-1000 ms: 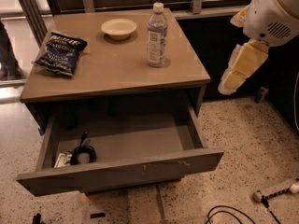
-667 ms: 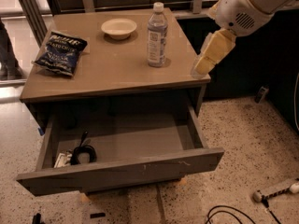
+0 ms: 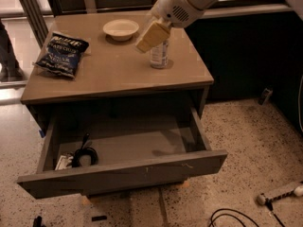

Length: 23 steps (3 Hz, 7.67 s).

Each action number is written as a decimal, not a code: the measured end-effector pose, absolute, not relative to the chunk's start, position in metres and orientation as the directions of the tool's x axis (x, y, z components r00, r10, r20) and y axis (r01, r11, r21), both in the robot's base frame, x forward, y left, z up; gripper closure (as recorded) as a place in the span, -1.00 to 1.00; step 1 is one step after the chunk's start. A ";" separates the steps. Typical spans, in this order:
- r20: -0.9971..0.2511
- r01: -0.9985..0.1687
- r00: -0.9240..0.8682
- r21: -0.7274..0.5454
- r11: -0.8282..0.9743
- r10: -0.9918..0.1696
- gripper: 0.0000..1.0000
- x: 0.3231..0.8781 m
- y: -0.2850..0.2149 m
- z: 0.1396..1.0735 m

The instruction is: Place blue chip bag into top drawer

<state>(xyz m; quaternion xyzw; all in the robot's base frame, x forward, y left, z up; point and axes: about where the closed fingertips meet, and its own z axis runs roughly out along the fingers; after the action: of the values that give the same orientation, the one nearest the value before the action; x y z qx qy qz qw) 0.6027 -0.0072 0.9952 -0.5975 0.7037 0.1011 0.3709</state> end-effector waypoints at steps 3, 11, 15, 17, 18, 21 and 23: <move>-0.676 -0.898 0.001 -0.325 0.297 -0.737 1.00 0.616 0.011 0.994; -0.847 -0.948 0.016 -0.182 0.261 -0.532 0.16 0.710 0.204 0.915; -0.871 -0.979 -0.003 -0.096 0.178 -0.490 -0.92 0.708 0.250 0.888; -0.842 -0.986 -0.004 -0.087 0.144 -0.539 -0.82 0.710 0.264 0.870; -0.827 -0.987 0.002 -0.093 0.133 -0.562 -0.76 0.711 0.273 0.858; -0.766 -0.981 0.032 -0.148 0.128 -0.642 0.14 0.714 0.281 0.839; -0.781 -0.983 0.029 -0.136 0.126 -0.624 1.00 0.712 0.279 0.838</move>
Offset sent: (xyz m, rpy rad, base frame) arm 0.0029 0.0042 0.0030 0.0095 -0.0140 -0.0007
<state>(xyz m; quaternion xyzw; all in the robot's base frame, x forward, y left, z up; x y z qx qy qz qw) 0.7118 0.2789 0.8376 -0.6149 0.6531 0.2432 0.3691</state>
